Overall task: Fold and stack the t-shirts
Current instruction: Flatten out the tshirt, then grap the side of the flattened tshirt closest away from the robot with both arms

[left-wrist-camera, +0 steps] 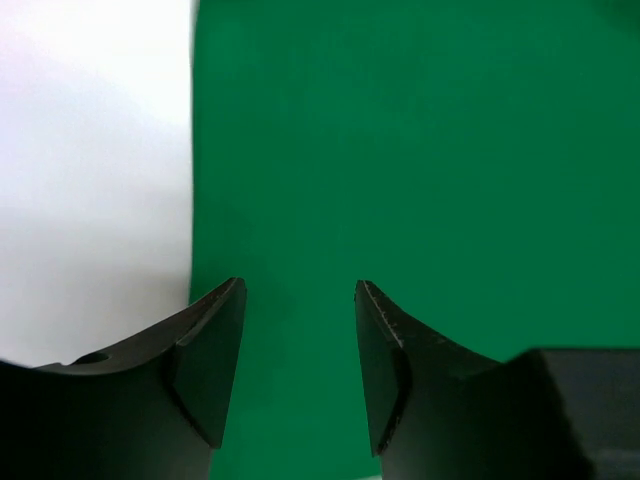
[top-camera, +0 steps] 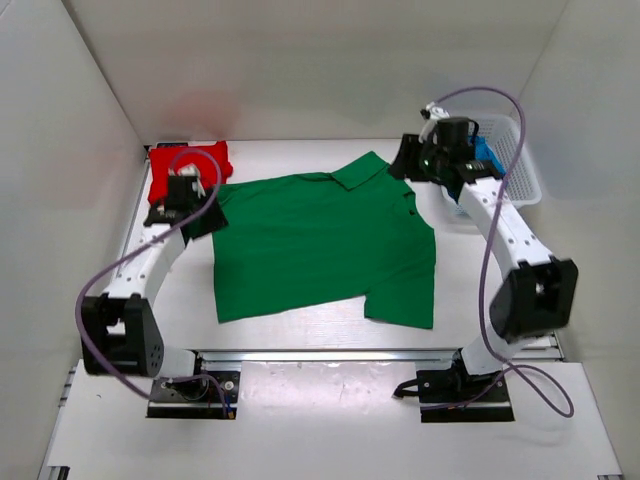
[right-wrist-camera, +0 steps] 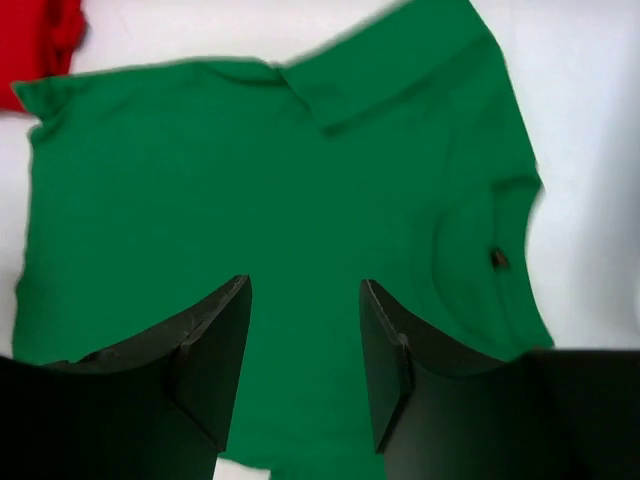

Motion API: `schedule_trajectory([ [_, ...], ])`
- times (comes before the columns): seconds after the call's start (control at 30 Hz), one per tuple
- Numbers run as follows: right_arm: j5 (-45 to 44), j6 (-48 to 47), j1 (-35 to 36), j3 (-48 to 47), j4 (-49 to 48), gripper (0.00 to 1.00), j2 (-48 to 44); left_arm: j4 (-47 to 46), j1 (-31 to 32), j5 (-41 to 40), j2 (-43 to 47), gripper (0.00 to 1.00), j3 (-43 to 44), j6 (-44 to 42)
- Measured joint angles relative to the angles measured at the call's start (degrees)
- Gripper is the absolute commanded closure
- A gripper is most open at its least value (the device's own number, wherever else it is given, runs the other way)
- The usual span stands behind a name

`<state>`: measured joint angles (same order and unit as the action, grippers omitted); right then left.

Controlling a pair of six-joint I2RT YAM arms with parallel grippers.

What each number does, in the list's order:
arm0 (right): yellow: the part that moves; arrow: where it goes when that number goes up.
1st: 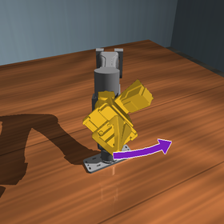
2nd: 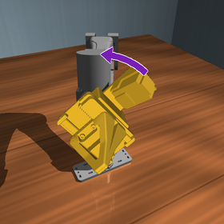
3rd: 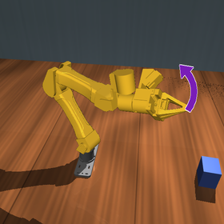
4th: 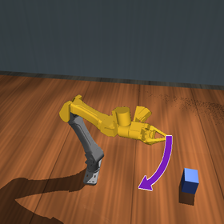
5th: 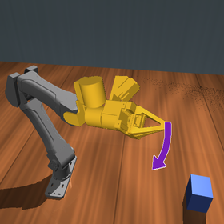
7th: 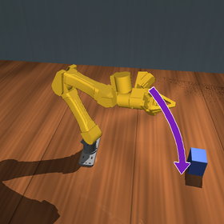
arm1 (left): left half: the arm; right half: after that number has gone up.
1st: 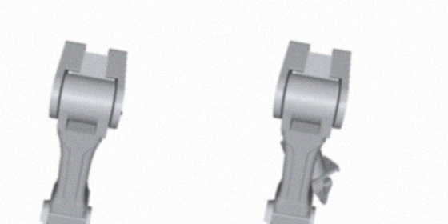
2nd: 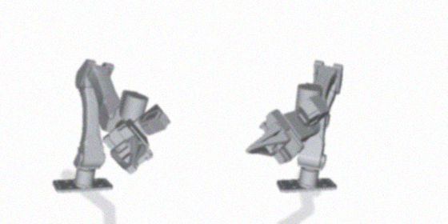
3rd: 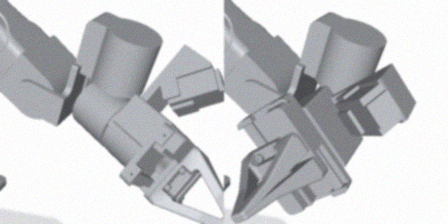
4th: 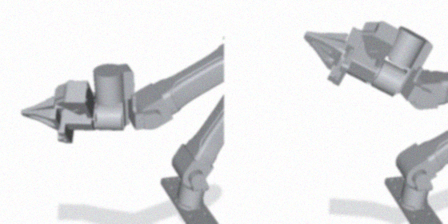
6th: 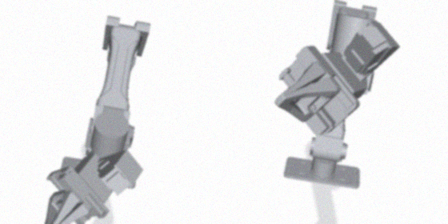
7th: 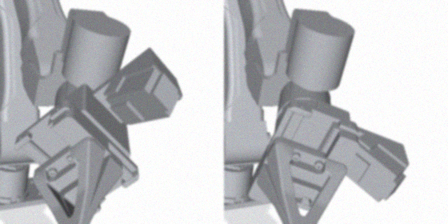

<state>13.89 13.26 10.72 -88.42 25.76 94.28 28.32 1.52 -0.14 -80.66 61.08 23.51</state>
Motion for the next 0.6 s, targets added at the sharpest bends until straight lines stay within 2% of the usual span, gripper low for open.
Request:
schedule_trajectory([
  [0.1,-1.6,0.4,-1.6,12.4,-0.7,0.57,-9.6,2.3,2.7,0.1,5.4,0.41,-10.8,-0.2],
  [0.2,-3.1,0.6,-3.4,22.1,0.0,0.57,-16.3,6.2,5.2,-1.9,7.8,0.41,-16.9,-0.4],
  [0.4,-3.6,0.9,-5.7,39.2,1.1,0.57,-24.7,9.5,7.9,-4.4,10.2,0.41,-21.2,-0.5],
  [0.6,-3.3,1.3,-6.6,46.4,1.2,0.57,-25.3,12.3,10.8,-7.6,13.0,0.41,-21.7,0.5],
])
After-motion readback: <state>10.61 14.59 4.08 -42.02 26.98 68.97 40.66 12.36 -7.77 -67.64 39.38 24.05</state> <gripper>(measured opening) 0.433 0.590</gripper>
